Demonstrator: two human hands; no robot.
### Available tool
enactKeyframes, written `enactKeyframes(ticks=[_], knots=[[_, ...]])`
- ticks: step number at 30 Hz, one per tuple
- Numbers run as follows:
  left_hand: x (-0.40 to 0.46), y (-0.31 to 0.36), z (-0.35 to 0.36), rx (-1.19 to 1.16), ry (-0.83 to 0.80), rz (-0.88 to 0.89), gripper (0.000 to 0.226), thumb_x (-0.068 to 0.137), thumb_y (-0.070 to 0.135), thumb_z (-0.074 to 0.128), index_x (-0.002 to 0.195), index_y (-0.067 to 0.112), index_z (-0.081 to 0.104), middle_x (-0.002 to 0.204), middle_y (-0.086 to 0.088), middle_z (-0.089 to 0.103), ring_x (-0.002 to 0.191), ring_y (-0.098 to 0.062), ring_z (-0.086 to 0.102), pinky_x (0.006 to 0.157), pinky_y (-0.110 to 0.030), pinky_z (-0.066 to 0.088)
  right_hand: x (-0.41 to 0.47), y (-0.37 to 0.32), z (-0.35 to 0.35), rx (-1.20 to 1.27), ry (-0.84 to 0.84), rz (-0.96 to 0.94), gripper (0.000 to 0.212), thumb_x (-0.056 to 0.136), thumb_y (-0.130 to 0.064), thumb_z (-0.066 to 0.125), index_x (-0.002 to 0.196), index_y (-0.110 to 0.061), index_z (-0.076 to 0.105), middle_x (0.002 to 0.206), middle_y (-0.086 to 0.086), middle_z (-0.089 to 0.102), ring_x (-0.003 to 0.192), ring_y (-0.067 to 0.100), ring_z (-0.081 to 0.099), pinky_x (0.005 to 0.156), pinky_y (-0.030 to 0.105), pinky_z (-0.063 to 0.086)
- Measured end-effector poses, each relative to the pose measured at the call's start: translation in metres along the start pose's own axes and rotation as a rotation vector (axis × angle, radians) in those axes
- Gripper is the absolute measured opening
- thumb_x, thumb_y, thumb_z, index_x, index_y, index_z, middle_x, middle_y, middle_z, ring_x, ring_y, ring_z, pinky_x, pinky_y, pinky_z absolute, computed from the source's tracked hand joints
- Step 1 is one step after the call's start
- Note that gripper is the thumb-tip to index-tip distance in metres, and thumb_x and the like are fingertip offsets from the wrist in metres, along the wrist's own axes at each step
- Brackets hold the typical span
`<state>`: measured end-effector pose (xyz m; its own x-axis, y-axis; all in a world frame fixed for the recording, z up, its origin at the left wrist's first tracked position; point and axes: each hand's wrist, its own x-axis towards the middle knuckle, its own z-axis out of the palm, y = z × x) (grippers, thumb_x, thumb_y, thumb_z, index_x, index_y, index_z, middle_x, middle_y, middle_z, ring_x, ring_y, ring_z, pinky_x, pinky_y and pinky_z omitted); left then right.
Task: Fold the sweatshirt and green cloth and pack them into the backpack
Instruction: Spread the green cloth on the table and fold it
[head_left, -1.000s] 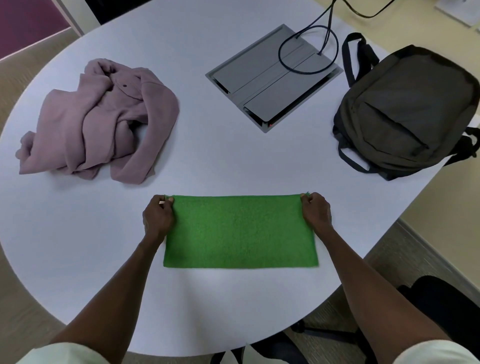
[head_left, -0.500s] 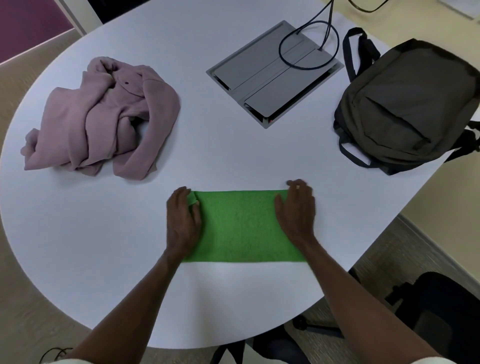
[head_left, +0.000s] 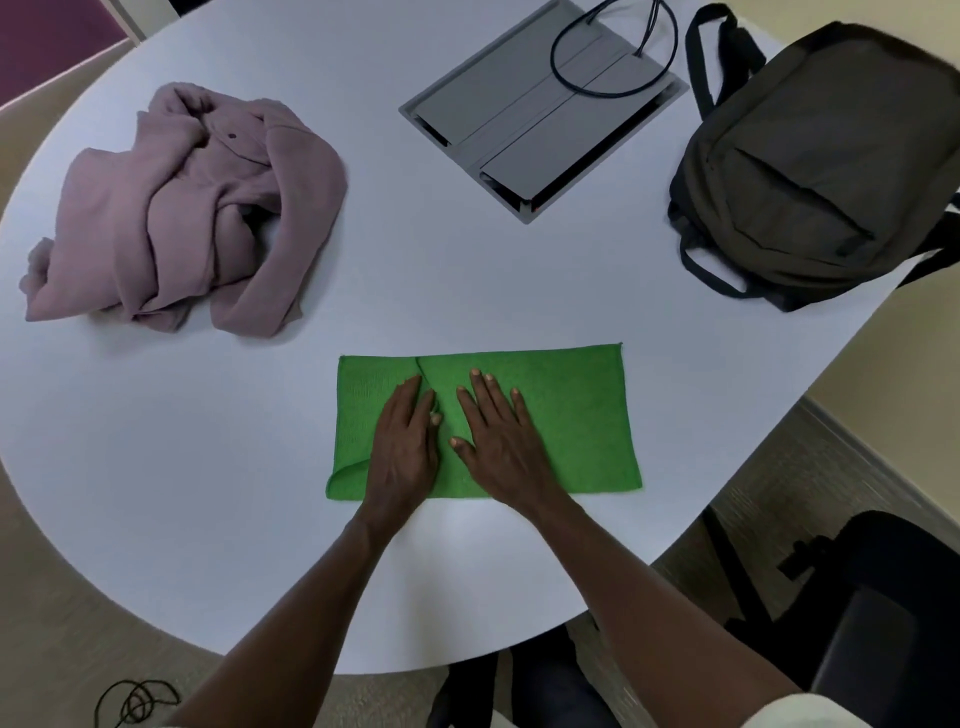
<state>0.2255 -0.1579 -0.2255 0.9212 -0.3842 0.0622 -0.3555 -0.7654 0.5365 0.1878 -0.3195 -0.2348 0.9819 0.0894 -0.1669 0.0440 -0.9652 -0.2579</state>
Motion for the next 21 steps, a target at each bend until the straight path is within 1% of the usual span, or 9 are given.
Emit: enactKeyframes(ticks=[3, 5, 7, 10, 12, 14, 16, 19, 21], knots=[[0.013, -0.005, -0.020, 0.024, 0.098, -0.036, 0.032, 0.101, 0.016, 0.044, 0.124, 0.002, 0.062, 0.130, -0.021, 0.056, 0.118, -0.034, 0.049, 0.099, -0.044, 0.043, -0.001, 0.003, 0.003, -0.033, -0.005, -0.015, 0.072, 0.101, -0.053, 0.033, 0.158, -0.015, 0.012, 0.166, 0.009, -0.001, 0.153, 0.024, -0.001, 0.123, 0.049, 0.006], [0.027, -0.014, -0.037, 0.016, 0.159, -0.079, 0.028, 0.102, 0.015, 0.043, 0.120, 0.004, 0.062, 0.120, -0.018, 0.059, 0.110, -0.032, 0.051, 0.093, -0.041, 0.043, -0.001, 0.004, 0.004, -0.054, -0.009, -0.015, 0.072, 0.101, -0.054, 0.030, 0.158, -0.015, 0.012, 0.166, 0.010, -0.002, 0.153, 0.024, -0.001, 0.123, 0.050, 0.008], [0.045, -0.031, -0.051, -0.016, 0.215, -0.171, 0.026, 0.103, 0.013, 0.043, 0.119, 0.004, 0.061, 0.117, -0.017, 0.061, 0.109, -0.033, 0.053, 0.095, -0.039, 0.041, -0.001, 0.004, 0.004, -0.071, -0.017, -0.017, 0.071, 0.101, -0.054, 0.026, 0.158, -0.014, 0.012, 0.166, 0.011, -0.001, 0.153, 0.025, -0.002, 0.123, 0.051, 0.009], [0.067, -0.056, -0.061, -0.048, 0.241, -0.405, 0.034, 0.103, 0.020, 0.044, 0.129, 0.000, 0.055, 0.127, -0.020, 0.057, 0.118, -0.036, 0.051, 0.103, -0.043, 0.040, -0.001, 0.004, 0.003, -0.071, -0.024, -0.019, 0.071, 0.100, -0.055, 0.021, 0.158, -0.013, 0.013, 0.166, 0.011, -0.001, 0.153, 0.025, -0.001, 0.122, 0.052, 0.011], [0.068, -0.060, -0.063, -0.064, 0.255, -0.480, 0.038, 0.103, 0.023, 0.044, 0.132, 0.000, 0.051, 0.131, -0.020, 0.054, 0.122, -0.036, 0.049, 0.105, -0.045, 0.039, -0.002, 0.003, 0.004, -0.071, -0.022, -0.019, 0.071, 0.100, -0.055, 0.020, 0.158, -0.013, 0.013, 0.166, 0.011, 0.000, 0.153, 0.025, -0.001, 0.122, 0.052, 0.010], [0.060, -0.052, -0.062, -0.053, 0.297, -0.431, 0.034, 0.102, 0.020, 0.045, 0.130, 0.001, 0.052, 0.128, -0.019, 0.055, 0.120, -0.035, 0.047, 0.104, -0.042, 0.038, -0.002, 0.003, 0.004, -0.075, -0.014, -0.016, 0.071, 0.100, -0.055, 0.019, 0.158, -0.013, 0.013, 0.166, 0.011, 0.000, 0.153, 0.025, 0.000, 0.122, 0.052, 0.010], [0.045, -0.037, -0.055, -0.042, 0.293, -0.303, 0.028, 0.101, 0.014, 0.045, 0.124, 0.002, 0.054, 0.122, -0.018, 0.057, 0.114, -0.034, 0.049, 0.102, -0.040, 0.037, -0.001, 0.002, 0.003, -0.068, -0.026, -0.012, 0.072, 0.099, -0.055, 0.018, 0.158, -0.013, 0.012, 0.166, 0.011, 0.000, 0.153, 0.026, 0.000, 0.122, 0.052, 0.010], [0.022, -0.013, -0.031, -0.121, 0.101, -0.172, 0.037, 0.103, 0.022, 0.039, 0.129, 0.001, 0.055, 0.132, -0.017, 0.057, 0.123, -0.030, 0.049, 0.108, -0.042, 0.039, 0.002, -0.007, 0.001, -0.031, -0.019, 0.026, 0.071, 0.098, -0.050, 0.029, 0.157, -0.013, 0.016, 0.166, 0.012, 0.001, 0.153, 0.026, 0.002, 0.122, 0.053, 0.011], [0.013, -0.002, -0.013, -0.144, -0.005, -0.106, 0.044, 0.104, 0.026, 0.034, 0.137, 0.002, 0.051, 0.145, -0.015, 0.050, 0.135, -0.025, 0.042, 0.116, -0.038, 0.032, 0.006, -0.016, -0.001, 0.006, 0.000, 0.079, 0.070, 0.098, -0.044, 0.036, 0.157, -0.012, 0.017, 0.165, 0.013, 0.003, 0.153, 0.026, 0.003, 0.122, 0.053, 0.012]])
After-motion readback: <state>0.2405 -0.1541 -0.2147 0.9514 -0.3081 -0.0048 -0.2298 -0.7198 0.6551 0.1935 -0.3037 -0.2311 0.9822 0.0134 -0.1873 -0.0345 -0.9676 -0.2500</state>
